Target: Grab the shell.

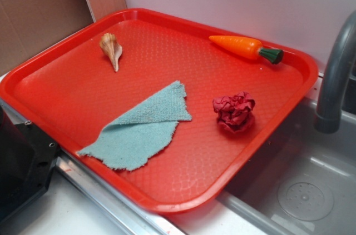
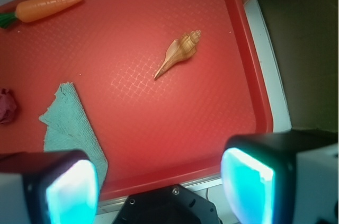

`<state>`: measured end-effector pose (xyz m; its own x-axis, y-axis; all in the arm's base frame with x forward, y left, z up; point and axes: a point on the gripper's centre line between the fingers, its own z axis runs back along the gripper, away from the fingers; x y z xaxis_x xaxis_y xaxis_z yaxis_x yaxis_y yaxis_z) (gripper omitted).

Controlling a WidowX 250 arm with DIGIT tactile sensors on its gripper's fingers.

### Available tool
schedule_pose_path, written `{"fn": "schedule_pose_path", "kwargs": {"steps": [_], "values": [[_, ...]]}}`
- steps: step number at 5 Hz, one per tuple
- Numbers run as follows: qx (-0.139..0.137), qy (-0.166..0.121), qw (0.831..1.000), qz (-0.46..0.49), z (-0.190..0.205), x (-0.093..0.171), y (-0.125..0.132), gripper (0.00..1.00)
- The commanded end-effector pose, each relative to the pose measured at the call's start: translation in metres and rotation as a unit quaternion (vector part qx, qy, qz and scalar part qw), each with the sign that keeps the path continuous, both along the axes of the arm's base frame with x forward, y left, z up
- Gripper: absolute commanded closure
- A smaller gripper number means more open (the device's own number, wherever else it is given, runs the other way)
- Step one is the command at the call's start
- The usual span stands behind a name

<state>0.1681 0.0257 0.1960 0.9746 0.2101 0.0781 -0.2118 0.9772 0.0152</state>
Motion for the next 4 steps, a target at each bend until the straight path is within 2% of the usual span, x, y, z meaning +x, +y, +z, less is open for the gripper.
{"fn": "schedule_pose_path", "kwargs": {"steps": [1, 2, 4], "values": [[0.000, 0.000, 1.000, 0.000, 0.000, 0.000, 0.000, 0.00], [-0.015, -0.022, 0.994, 0.106, -0.006, 0.010, 0.009, 0.00], [-0.038, -0.078, 0.945, 0.317, -0.019, 0.024, 0.041, 0.00]]}}
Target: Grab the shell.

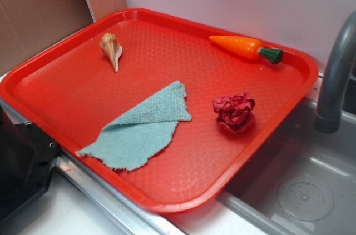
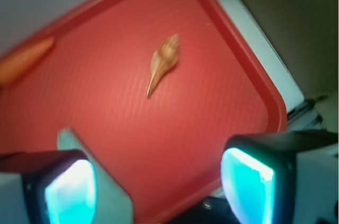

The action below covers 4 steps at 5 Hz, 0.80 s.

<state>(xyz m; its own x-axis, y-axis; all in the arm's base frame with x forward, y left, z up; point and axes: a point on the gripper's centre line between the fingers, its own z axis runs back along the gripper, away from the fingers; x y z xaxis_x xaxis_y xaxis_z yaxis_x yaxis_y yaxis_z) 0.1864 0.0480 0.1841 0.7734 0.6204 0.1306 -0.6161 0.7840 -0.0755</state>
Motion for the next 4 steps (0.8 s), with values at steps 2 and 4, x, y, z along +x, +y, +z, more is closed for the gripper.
{"fn": "schedule_pose_path", "kwargs": {"steps": [2, 4], "values": [[0.003, -0.068, 0.977, 0.204, -0.078, 0.047, 0.058, 0.00], [0.060, -0.060, 0.975, 0.204, -0.138, 0.080, 0.059, 0.00]]}}
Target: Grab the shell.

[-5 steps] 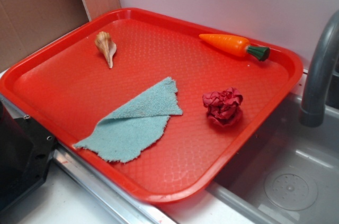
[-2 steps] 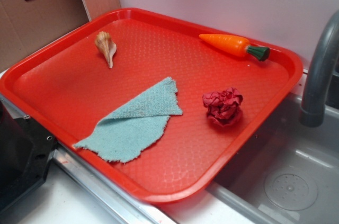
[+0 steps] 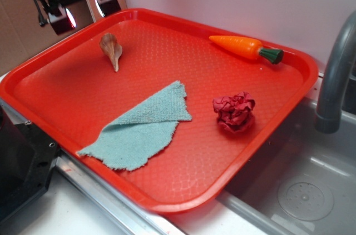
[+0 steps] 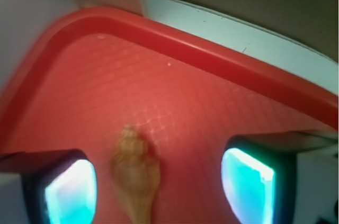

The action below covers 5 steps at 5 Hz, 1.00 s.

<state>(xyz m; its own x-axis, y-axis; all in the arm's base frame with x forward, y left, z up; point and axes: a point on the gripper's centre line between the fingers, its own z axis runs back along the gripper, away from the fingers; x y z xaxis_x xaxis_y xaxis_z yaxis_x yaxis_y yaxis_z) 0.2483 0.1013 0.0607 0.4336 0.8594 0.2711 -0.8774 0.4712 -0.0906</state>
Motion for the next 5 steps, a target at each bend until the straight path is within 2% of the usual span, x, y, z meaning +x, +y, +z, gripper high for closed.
{"fn": "schedule_pose_path", "kwargs": {"steps": [1, 2, 3, 4, 5], "values": [[0.000, -0.005, 1.000, -0.026, -0.030, 0.023, 0.003, 0.00], [-0.007, -0.010, 1.000, -0.019, -0.027, 0.017, 0.001, 0.87], [-0.006, -0.014, 1.000, -0.016, -0.021, 0.008, 0.001, 1.00], [-0.006, 0.026, 0.994, -0.110, 0.003, 0.013, -0.006, 1.00], [-0.037, 0.051, 0.972, -0.227, 0.041, 0.012, -0.030, 1.00]]}}
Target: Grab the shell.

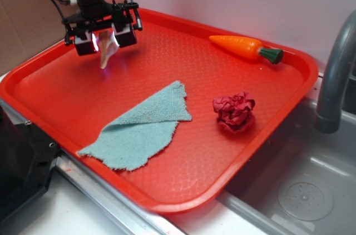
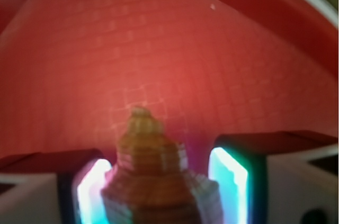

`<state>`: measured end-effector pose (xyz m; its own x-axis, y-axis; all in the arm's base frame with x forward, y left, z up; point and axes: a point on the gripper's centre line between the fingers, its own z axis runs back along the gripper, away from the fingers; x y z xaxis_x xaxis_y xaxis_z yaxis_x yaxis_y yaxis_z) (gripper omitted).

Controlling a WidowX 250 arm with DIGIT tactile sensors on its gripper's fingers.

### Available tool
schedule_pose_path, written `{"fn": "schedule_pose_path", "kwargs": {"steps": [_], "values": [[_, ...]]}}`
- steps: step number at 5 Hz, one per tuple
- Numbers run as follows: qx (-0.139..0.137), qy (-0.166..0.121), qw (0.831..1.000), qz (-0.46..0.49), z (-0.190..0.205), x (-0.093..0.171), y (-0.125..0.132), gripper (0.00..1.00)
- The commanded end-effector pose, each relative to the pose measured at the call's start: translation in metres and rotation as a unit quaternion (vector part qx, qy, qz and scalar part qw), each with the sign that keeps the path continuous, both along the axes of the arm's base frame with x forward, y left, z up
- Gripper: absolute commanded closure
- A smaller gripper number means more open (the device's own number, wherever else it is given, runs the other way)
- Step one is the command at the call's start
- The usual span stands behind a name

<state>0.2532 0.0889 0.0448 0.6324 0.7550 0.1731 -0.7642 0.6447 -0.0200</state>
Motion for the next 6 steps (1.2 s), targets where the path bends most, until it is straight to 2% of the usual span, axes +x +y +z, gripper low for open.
{"fn": "schedule_pose_path", "kwargs": {"steps": [1, 2, 3, 4, 6], "values": [[-0.051, 0.008, 0.977, -0.206, 0.081, -0.011, -0.053, 1.00], [-0.051, 0.003, 0.968, -0.245, 0.106, -0.026, -0.075, 1.00], [-0.081, 0.008, 0.951, -0.298, 0.134, -0.044, -0.087, 1.00], [-0.083, 0.001, 0.945, -0.318, 0.148, -0.055, -0.087, 1.00], [-0.048, 0.019, 0.952, -0.301, 0.138, -0.049, -0.069, 1.00]]}}
